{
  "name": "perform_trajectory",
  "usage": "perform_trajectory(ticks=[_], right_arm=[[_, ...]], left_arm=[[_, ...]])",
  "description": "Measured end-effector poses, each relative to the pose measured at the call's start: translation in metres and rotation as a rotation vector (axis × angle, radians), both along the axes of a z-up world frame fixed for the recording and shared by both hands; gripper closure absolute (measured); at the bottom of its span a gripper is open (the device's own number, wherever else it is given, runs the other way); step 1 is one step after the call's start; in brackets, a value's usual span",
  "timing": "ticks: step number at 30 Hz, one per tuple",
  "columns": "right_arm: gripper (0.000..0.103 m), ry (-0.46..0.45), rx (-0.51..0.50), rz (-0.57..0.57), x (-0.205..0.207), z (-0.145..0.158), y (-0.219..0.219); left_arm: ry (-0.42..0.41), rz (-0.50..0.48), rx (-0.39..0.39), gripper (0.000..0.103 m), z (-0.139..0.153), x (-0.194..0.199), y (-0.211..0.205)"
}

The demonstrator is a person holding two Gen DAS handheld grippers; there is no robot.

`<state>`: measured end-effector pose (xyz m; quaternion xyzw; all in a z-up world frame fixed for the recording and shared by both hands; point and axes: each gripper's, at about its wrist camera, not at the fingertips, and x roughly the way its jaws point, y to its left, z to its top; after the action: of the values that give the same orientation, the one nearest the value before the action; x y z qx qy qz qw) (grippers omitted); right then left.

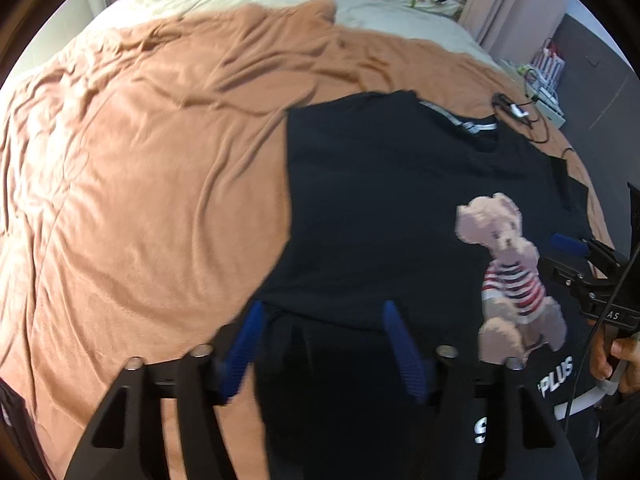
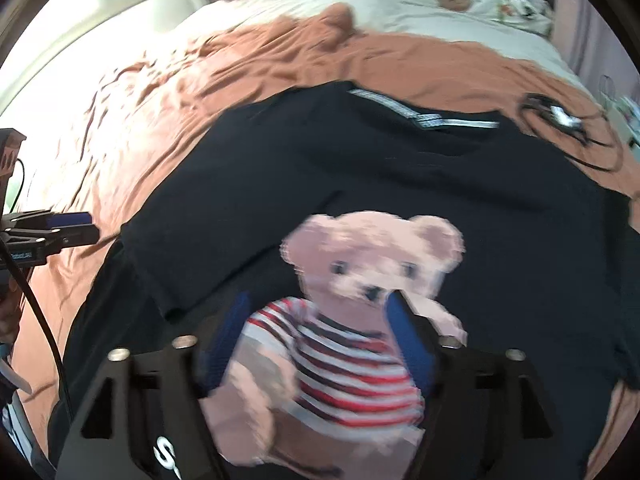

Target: Fold small clothes

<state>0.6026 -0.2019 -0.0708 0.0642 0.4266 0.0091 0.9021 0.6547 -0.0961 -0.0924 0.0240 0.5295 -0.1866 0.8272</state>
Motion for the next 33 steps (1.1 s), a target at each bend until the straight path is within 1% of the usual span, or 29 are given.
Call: perform_trajectory(ticks=[2,5,7,10,12,13,17,21,24,30,33], right_arm=[[0.022,-0.008,0.012,-0.033,-0.021,0.008,-0.015],[0.02,-0.015,0.017,-0.08,-0.047,0.018,-0.039],[0.018,-0.019,0.018,-0.114,-0.065,0.025,-0.056],[0.016,-0.022,0.041,-0.158,-0.088,0.032,-0.084],[0.011,-0.027,0.045,-0.188,-0.103,0.037,-0.1],[0.011,-0.031,0.047,-0.203,-0.109,0.038,-0.108],[0.011,-0.028,0.049,-0.264,-0.138,0.044,-0.14],[0.011,-0.018,0.039,-0.299,-0.158,0.048,-0.162],[0.011,-0.03,0.016,-0.318,-0.175,0.053,-0.176],[0.011,-0.048,0.028,-0.375,-0.197,0.053,-0.211],[0.011,-0.058,0.036,-0.402,-0.204,0.05,-0.227]], left_arm=[[-0.018,-0.014,-0.006,0.019,0.009,-0.005,-0.014],[-0.031,-0.032,-0.02,0.014,0.021,-0.009,-0.035],[-0.035,-0.041,-0.028,0.013,0.028,-0.012,-0.051],[-0.034,-0.066,-0.039,0.012,0.035,-0.016,-0.078],[-0.038,-0.085,-0.043,0.012,0.039,-0.019,-0.095],[-0.039,-0.093,-0.044,0.012,0.04,-0.02,-0.104],[-0.045,-0.129,-0.044,0.012,0.044,-0.023,-0.147],[-0.059,-0.169,-0.052,0.012,0.05,-0.027,-0.189],[-0.1,-0.198,-0.07,0.012,0.057,-0.032,-0.219],[-0.117,-0.238,-0.073,0.012,0.058,-0.034,-0.266],[-0.113,-0.25,-0.082,0.016,0.055,-0.033,-0.286]])
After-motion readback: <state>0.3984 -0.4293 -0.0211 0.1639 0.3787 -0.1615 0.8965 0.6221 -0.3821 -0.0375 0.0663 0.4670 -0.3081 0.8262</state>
